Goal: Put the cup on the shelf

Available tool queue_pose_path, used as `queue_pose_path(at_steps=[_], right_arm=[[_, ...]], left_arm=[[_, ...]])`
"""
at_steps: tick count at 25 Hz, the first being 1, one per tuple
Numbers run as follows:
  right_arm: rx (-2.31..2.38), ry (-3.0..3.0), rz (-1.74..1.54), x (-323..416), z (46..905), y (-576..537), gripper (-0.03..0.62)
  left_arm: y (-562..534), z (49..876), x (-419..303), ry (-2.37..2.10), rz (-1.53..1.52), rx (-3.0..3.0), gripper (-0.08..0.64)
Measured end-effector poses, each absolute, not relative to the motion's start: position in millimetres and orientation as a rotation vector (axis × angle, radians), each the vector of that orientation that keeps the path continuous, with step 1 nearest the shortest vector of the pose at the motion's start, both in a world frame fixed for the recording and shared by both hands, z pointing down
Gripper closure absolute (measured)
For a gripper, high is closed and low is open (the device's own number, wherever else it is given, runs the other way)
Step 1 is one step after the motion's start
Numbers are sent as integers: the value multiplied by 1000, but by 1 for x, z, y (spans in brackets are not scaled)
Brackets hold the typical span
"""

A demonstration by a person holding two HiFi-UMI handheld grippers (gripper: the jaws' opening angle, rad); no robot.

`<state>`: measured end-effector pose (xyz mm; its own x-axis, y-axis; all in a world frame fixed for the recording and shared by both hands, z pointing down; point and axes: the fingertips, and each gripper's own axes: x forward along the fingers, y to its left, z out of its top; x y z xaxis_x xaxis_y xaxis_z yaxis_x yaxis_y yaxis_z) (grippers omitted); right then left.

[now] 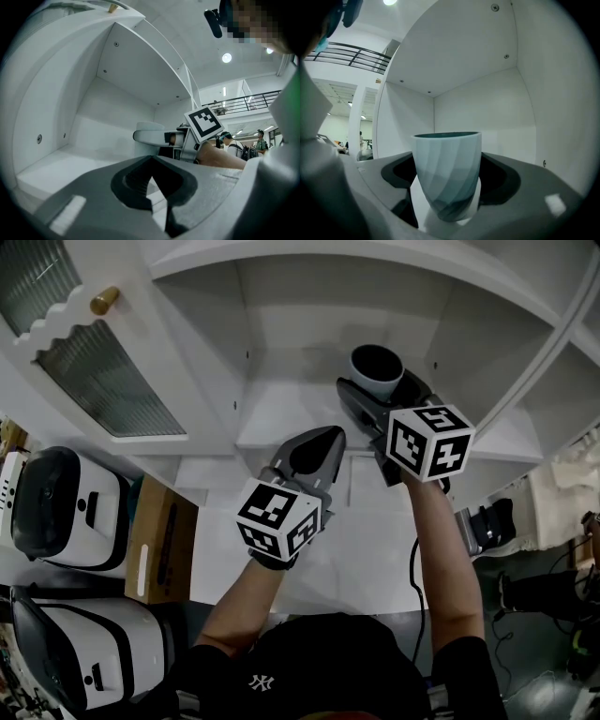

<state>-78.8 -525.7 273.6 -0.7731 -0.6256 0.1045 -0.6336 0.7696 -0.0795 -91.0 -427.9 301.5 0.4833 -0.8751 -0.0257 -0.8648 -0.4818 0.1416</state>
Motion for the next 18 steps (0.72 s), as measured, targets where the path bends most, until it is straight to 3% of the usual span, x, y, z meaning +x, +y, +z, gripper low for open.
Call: queue_pose_path(at_steps=[18], right_arm=[[1063,-2903,256,-54,281,-496,166]], left_arm=[[-407,309,-86,-1502,-122,2619,560]])
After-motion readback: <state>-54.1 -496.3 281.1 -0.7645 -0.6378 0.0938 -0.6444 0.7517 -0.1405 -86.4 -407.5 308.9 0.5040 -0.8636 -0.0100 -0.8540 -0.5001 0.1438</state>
